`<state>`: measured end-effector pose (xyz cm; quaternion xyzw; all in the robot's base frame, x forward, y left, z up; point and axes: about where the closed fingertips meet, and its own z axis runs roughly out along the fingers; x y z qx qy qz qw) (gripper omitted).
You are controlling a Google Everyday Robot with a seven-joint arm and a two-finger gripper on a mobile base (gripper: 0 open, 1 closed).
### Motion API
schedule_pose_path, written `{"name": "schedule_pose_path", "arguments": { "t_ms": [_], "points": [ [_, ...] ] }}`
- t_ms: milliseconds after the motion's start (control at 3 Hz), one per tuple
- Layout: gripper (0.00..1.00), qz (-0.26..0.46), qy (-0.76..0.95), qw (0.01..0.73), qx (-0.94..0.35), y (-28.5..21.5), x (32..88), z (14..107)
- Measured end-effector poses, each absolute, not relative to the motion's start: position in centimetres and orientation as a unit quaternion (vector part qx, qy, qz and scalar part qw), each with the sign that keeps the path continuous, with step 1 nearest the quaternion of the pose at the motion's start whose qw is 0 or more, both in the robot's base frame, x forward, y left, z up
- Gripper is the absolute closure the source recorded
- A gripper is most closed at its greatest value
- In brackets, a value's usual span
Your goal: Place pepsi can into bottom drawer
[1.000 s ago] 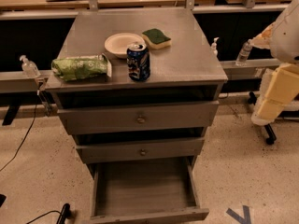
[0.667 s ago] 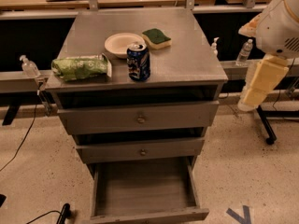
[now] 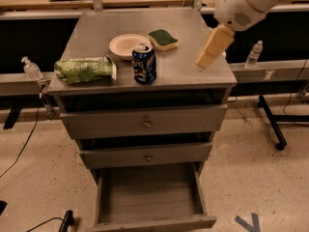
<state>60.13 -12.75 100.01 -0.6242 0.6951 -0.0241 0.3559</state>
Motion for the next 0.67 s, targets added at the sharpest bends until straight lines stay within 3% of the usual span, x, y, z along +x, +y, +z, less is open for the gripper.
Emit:
{"name": "schedule_pose_path", "arguments": {
  "t_ms": [667],
  "points": [
    [0.00,0.113,0.651,0.448,-0.602,-4.4,67.4,99.7]
  ]
}}
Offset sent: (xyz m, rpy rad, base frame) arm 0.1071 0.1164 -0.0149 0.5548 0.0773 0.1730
